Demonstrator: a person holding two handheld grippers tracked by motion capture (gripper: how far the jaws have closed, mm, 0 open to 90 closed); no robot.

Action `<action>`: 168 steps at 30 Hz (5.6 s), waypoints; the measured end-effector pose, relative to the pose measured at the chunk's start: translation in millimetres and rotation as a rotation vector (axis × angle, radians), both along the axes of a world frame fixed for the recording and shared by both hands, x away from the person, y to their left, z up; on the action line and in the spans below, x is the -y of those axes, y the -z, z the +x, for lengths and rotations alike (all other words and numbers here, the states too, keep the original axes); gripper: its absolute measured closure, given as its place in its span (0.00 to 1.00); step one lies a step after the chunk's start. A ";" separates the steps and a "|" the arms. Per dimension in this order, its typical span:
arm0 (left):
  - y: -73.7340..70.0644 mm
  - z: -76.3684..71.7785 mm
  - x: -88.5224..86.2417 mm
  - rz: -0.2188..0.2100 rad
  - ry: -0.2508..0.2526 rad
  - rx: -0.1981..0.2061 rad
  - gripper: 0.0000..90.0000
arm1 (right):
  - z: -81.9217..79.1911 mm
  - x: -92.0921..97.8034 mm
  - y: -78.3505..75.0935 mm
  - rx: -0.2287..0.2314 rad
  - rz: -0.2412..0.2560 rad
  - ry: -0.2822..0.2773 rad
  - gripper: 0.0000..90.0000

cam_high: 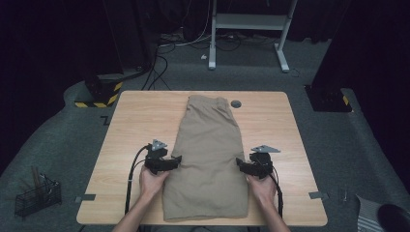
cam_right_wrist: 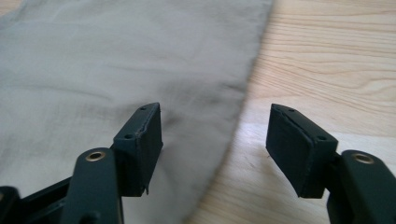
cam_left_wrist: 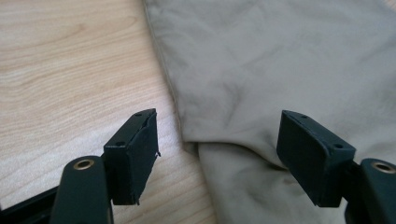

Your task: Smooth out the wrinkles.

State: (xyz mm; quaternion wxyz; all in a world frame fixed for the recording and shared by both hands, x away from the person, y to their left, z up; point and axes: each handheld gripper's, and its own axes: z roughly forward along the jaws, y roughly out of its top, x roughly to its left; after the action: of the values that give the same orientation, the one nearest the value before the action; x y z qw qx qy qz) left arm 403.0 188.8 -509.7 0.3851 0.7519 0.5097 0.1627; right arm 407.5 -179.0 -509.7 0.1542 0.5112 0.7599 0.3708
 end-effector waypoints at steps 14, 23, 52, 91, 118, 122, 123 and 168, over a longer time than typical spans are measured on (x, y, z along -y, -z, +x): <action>14.4 -1.2 15.0 0.123 0.015 0.032 0.34 | 4.8 -31.2 8.2 0.004 -0.158 -0.001 0.37; 16.1 -8.9 18.5 0.107 0.028 0.070 0.51 | 1.4 -33.7 8.0 0.029 -0.152 -0.056 0.58; 16.1 -6.8 12.8 -0.027 0.077 0.007 0.91 | -1.7 -36.2 4.4 -0.009 -0.124 -0.131 0.96; -48.9 -36.5 -7.9 -0.181 0.165 0.098 0.93 | -38.2 -17.7 -57.8 0.180 -0.035 -0.233 0.97; -87.0 -77.4 -17.0 -0.256 0.212 0.178 0.93 | -83.4 -12.5 -94.9 0.302 -0.042 -0.282 0.97; -96.7 -92.0 -18.5 -0.264 0.244 0.173 0.93 | -100.2 -10.1 -99.9 0.312 -0.031 -0.303 0.97; -102.6 -98.2 -19.4 -0.259 0.260 0.179 0.93 | -105.4 -9.2 -102.3 0.319 -0.029 -0.311 0.97; -100.9 -28.1 -13.1 -0.340 0.170 0.162 0.93 | -45.4 -1.5 -109.8 0.287 0.042 -0.234 0.97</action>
State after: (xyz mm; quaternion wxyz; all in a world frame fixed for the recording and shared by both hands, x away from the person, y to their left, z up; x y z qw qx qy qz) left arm 374.9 201.9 -408.8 0.5586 0.7007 0.4321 0.1011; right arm 362.2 -177.5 -399.9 0.2060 0.3644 0.7764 0.4711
